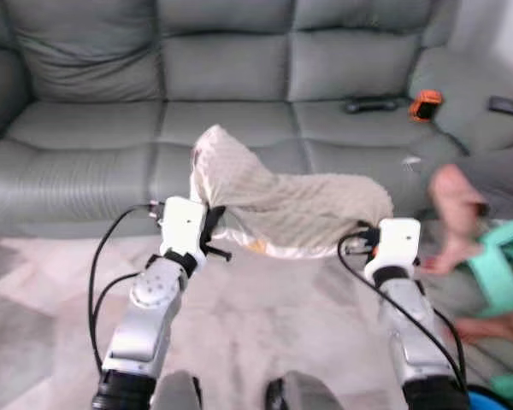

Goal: Move the pillow to the sofa

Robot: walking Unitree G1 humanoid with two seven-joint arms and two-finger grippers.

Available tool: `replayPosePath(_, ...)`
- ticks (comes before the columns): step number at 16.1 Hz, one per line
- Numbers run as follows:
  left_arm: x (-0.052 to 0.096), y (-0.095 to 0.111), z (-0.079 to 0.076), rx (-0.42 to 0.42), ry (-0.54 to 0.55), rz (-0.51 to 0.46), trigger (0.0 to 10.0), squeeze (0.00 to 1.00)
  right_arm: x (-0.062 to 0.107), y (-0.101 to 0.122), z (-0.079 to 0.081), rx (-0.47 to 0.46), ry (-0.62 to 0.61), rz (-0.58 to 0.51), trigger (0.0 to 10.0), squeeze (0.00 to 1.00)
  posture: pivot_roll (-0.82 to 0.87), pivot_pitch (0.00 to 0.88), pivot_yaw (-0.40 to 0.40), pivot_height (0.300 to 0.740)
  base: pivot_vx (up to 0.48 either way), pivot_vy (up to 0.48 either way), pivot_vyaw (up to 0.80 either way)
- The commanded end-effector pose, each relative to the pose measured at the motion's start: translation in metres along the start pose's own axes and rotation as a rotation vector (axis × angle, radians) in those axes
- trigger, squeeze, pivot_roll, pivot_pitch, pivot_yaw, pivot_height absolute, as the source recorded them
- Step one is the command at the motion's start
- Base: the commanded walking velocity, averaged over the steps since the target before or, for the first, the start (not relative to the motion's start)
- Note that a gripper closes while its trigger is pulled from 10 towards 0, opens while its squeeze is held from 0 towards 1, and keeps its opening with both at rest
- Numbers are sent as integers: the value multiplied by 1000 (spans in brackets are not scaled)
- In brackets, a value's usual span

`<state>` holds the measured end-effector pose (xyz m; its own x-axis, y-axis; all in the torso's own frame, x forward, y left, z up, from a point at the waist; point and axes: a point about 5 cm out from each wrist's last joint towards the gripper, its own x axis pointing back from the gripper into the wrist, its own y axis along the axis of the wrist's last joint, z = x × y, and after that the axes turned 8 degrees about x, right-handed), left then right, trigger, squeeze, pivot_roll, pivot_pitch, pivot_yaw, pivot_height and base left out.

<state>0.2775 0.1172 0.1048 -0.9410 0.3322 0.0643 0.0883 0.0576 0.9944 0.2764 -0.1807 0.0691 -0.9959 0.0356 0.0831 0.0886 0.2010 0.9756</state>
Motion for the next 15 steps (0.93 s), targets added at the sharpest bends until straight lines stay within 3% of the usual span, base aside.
replayPosePath(1, 1, 3, 6, -13, 20, -30, 10000, 0, -2, 7, 7, -11, 23, -29, 10000, 0, 13, 119, -63, 740, 0, 0, 0)
replayPosePath(6, 2, 6, 20, -18, 79, -38, 10000, 0, -2, 6, 8, -12, 30, -30, 10000, 0, 13, 118, -60, 740, 0, 0, 0)
replayPosePath(15, 1, 6, 16, 21, 57, -49, 10000, 0, 0, 5, 10, -3, 42, -25, 10000, 0, 5, 127, -59, 740, 342, 0, 0)
